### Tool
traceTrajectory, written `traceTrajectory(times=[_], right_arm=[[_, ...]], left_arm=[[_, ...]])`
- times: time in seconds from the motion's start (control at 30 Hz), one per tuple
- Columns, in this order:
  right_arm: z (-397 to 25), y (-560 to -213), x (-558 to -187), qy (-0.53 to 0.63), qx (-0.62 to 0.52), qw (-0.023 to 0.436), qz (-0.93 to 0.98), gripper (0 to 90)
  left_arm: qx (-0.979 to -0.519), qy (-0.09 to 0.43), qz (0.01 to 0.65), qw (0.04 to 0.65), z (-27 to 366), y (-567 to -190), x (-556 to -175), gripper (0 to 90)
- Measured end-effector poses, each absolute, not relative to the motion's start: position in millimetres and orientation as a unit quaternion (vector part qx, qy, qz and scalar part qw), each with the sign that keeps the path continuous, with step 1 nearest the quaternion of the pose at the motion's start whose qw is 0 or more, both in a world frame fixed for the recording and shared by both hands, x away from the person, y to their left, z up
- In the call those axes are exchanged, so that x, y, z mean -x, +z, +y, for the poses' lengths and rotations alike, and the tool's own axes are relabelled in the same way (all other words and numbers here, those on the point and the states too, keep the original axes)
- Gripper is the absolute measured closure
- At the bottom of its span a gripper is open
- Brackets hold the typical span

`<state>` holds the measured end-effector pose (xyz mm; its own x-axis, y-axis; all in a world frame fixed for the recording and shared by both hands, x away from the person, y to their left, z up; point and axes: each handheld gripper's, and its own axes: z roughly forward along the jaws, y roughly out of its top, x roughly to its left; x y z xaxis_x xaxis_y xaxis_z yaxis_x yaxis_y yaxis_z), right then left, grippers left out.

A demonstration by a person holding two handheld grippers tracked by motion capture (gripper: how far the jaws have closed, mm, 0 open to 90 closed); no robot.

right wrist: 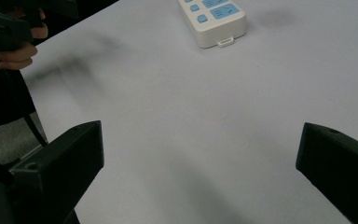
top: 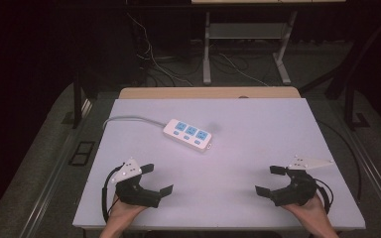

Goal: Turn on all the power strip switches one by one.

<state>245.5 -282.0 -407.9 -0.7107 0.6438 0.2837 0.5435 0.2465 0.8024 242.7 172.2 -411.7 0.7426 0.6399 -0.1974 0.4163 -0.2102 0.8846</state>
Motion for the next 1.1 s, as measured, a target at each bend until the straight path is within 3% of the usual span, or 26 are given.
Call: traceTrajectory(times=[1.1], right_arm=[[-291,-410,-245,0.482,-0.389,0.046,0.784,0.6]], left_arm=[[-0.802,0.092,0.329,0.49,161,-407,-249,0.0]])
